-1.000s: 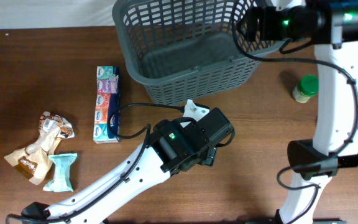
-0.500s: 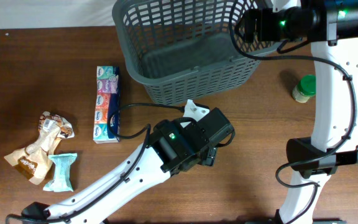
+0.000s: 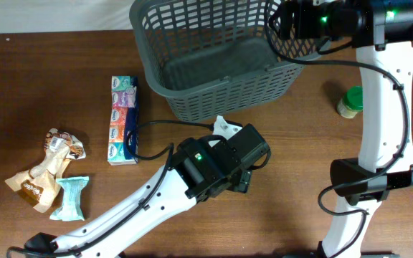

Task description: Pack container

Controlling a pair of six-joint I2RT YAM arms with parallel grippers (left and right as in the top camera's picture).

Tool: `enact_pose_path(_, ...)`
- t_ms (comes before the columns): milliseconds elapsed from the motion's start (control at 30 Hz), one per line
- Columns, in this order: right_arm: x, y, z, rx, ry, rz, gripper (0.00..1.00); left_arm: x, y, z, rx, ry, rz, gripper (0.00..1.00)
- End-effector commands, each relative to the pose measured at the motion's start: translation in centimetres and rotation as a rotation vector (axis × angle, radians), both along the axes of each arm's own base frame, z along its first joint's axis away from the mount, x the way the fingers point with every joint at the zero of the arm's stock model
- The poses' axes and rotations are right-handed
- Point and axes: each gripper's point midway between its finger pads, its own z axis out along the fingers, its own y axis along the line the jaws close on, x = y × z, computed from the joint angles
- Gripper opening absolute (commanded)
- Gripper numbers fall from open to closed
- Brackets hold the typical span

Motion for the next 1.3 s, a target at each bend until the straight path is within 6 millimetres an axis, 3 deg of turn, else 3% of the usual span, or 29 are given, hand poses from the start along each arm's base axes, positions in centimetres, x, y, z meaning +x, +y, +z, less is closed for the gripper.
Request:
enact_pose_path(0, 0.7, 0.5, -2.1, 0.009, 0.046, 0.024, 0.99, -0.1, -0.5, 0.5, -0.023, 0.002, -0.018, 0.99)
enact_pose_path(433, 2.5, 0.7, -5.6, 0.006, 0.111, 0.025, 0.99, -0.2, -0.5, 0.5, -0.025, 0.006, -0.019, 1.00)
enact_pose_path(467, 2.5, 0.7, -5.7, 0.006, 0.112, 0.025, 0.99, -0.2, -0.5, 0.5, -0.025, 0.006, -0.019, 0.89)
enact_pose_path(567, 2.5, 0.7, -5.7, 0.006, 0.111, 0.025, 0.99, -0.1, -0.5, 0.5, -0.022, 0.001, -0.018, 0.39)
enact_pose_path(633, 2.5, 0.7, -5.7, 0.006, 0.111, 0.024, 0.99, 0.0, -0.4, 0.5, -0.019, -0.004, -0.016, 0.12)
enact_pose_path(667, 2.5, 0.7, -5.7, 0.011, 0.114, 0.017, 0.99, 0.0, -0.4, 0.5, -0.018, -0.005, -0.015, 0.02)
enact_pose_path(700, 2.5, 0.7, -5.7, 0.016, 0.118, 0.007, 0.99, 0.0, -0.4, 0.5, -0.019, -0.005, -0.016, 0.02)
enact_pose_path(733, 2.6, 0.6, -5.7, 0.023, 0.121, -0.003, 0.88, 0.1, -0.5, 0.6, -0.022, -0.009, -0.015, 0.02)
enact_pose_path(833, 2.7, 0.7, -5.6, 0.045, 0.127, -0.031, 0.35, 0.3, -0.7, 0.7, -0.033, -0.018, -0.015, 0.02)
enact_pose_path(867, 2.7, 0.7, -5.6, 0.050, 0.129, -0.037, 0.22, 0.3, -0.8, 0.7, -0.037, -0.021, -0.015, 0.02)
enact_pose_path(933, 2.8, 0.7, -5.6, 0.052, 0.128, -0.040, 0.04, 0.4, -1.0, 0.8, -0.043, -0.025, -0.014, 0.02)
enact_pose_path(1267, 2.7, 0.6, -5.6, 0.051, 0.130, -0.041, 0.04, 1.8, -0.5, 1.3, -0.019, -0.103, 0.015, 0.02)
